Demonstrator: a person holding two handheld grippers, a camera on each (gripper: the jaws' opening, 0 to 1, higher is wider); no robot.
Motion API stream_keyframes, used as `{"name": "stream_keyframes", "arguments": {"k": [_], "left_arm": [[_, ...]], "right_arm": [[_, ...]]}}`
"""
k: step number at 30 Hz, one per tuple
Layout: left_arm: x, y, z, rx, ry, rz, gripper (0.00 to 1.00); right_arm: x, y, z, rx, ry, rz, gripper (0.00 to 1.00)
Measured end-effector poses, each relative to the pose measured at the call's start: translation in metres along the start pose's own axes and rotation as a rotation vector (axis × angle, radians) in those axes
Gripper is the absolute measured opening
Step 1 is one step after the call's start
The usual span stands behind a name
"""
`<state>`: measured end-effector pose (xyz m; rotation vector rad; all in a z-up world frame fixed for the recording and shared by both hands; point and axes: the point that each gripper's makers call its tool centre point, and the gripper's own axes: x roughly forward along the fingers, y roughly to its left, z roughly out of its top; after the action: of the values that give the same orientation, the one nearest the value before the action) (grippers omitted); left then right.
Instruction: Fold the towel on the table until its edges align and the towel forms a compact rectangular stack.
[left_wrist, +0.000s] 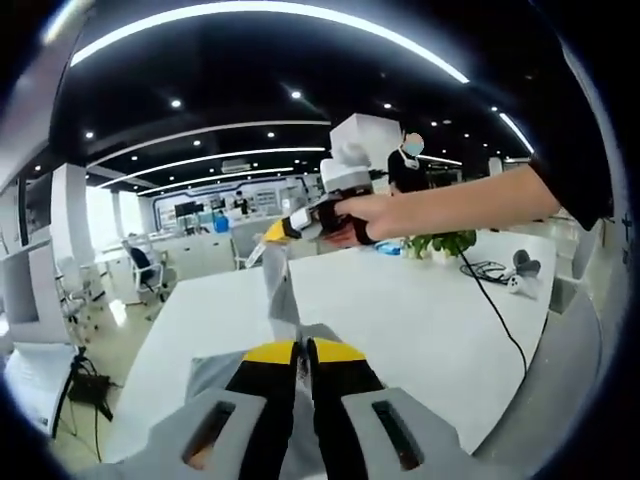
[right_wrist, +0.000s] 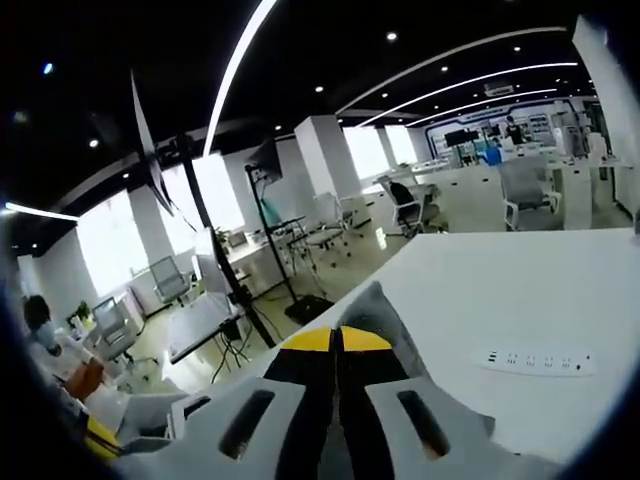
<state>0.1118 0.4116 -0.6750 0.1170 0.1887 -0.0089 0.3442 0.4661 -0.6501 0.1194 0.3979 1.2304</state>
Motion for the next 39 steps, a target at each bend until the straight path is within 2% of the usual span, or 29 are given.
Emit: {"name": "stream_keyframes", "arguments": {"k": [6,13,22,27,28,29,30,32,39], "left_arm": [[-0.003,0.015,-0.017,-0.057,0.024,0.055,0.05],[-0.008,0.032,-0.034,-0.083,0.045,0.102,0.05],[-0.016,0.059,-0.060,-0.180,0.058,0.240,0.04],[-0.019,0.069,-0.070,-0.216,0.059,0.292,0.04],[-0.021,0.074,-0.073,-0.257,0.050,0.333,0.04],[-0.022,0.077,-0.076,-0.303,0.037,0.347,0.04],[-0.022,0.081,-0.081,-0.313,0.036,0.356,0.04],[-0.022,0.086,-0.089,-0.277,0.061,0.376,0.04],[-0.020,0.099,-0.109,-0.297,0.090,0.424,0.04]], "right_arm": [[0.018,0.001,-0.015,0.021,0.024,0.004,0.00],[0.042,0.008,-0.032,0.043,0.051,0.018,0.00],[0.078,0.024,-0.051,0.072,0.077,0.039,0.00],[0.096,0.031,-0.062,0.079,0.095,0.053,0.00],[0.099,0.032,-0.063,0.084,0.096,0.053,0.00],[0.102,0.033,-0.065,0.096,0.095,0.054,0.00],[0.104,0.034,-0.067,0.102,0.095,0.056,0.00],[0.112,0.035,-0.072,0.117,0.100,0.056,0.00],[0.136,0.041,-0.093,0.139,0.119,0.061,0.00]]}}
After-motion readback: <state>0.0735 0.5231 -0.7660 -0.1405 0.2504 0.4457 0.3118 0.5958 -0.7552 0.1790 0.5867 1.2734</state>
